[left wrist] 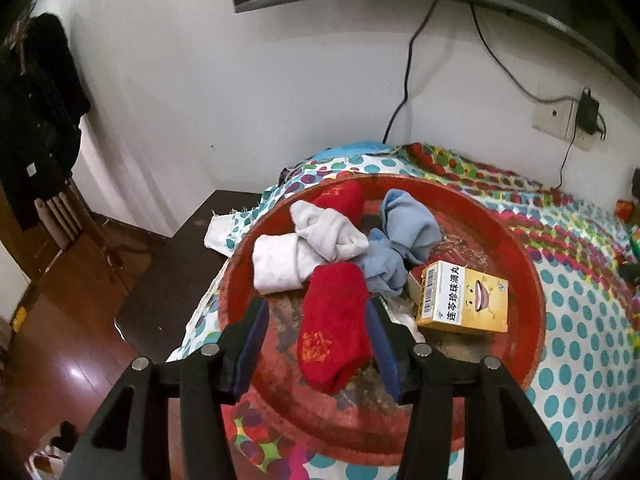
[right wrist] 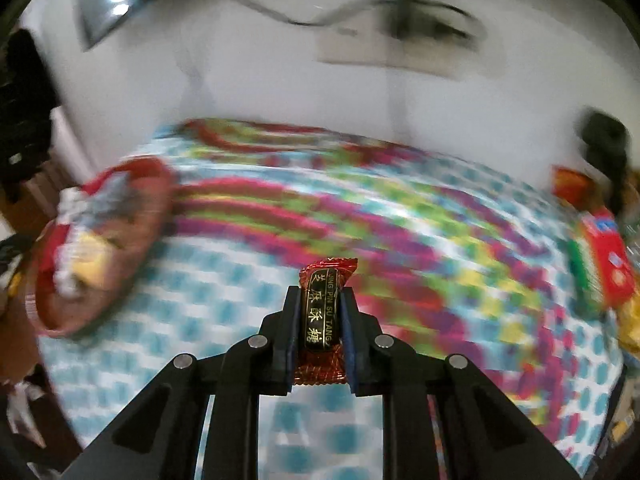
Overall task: Organize objects
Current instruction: 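Carry the chocolate bar in the right tool to the tray and release it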
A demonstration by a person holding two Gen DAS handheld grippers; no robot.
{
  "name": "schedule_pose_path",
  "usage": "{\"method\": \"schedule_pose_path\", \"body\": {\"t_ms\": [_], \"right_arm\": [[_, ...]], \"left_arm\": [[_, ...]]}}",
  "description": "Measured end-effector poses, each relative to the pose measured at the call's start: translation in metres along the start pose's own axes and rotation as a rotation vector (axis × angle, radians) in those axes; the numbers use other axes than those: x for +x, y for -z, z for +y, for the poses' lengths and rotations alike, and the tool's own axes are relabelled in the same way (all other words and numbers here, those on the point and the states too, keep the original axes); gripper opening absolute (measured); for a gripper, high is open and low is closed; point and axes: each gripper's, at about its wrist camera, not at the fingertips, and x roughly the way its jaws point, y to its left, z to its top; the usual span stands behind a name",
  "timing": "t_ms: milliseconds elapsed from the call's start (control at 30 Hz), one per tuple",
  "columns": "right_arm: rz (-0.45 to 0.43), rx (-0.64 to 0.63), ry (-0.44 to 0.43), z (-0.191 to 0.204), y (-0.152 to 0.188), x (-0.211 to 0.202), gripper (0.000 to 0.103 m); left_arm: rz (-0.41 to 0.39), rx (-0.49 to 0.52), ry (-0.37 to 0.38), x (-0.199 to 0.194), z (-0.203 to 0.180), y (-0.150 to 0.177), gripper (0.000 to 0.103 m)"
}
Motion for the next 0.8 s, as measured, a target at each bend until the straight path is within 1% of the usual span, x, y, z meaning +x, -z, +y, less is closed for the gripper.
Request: {"method": "schedule_pose_path", "body": {"t_ms": [67, 167, 267, 367, 500, 633, 733, 767, 800], "right_arm": [[0.013, -0.032, -0.066, 0.039, -0.005, -0.002, 0.018], [0.052, -0.089, -0.162, 0.107, -0.012, 0.011, 0.018], [0.076, -0.144, -0.195, 0.164, -0.016, 0.028, 0.018], [0.093, -0.183, -0.191, 0.21, -0.016, 0.043, 0.018], [0.095, -0.238, -0.149, 0.251, -0.013, 0.058, 0.018], [0.103, -0.251, -0.13, 0.263, -0.012, 0.07, 0.019], [0.102, -0.241, -0.115, 0.263, -0.011, 0.072, 0.022], [0.1, -0.239, -0.103, 0.263, -0.011, 0.07, 0.03], [0.098, -0.229, -0.095, 0.261, -0.01, 0.066, 0.035]], "left_arm": [[0.01, -0.01, -0.001, -0.001, 0.006, 0.002, 0.051], [0.038, -0.026, -0.009, 0.002, 0.018, 0.011, 0.051], [0.073, -0.034, 0.0, 0.008, 0.027, 0.02, 0.051], [0.086, -0.054, 0.016, 0.009, 0.035, 0.024, 0.051], [0.08, -0.08, 0.017, 0.008, 0.044, 0.024, 0.051], [0.058, -0.082, -0.001, 0.008, 0.048, 0.025, 0.051], [0.074, -0.106, -0.004, 0.013, 0.052, 0.027, 0.051], [0.078, -0.112, -0.005, 0.014, 0.052, 0.028, 0.051], [0.079, -0.113, -0.006, 0.014, 0.052, 0.028, 0.051]]}}
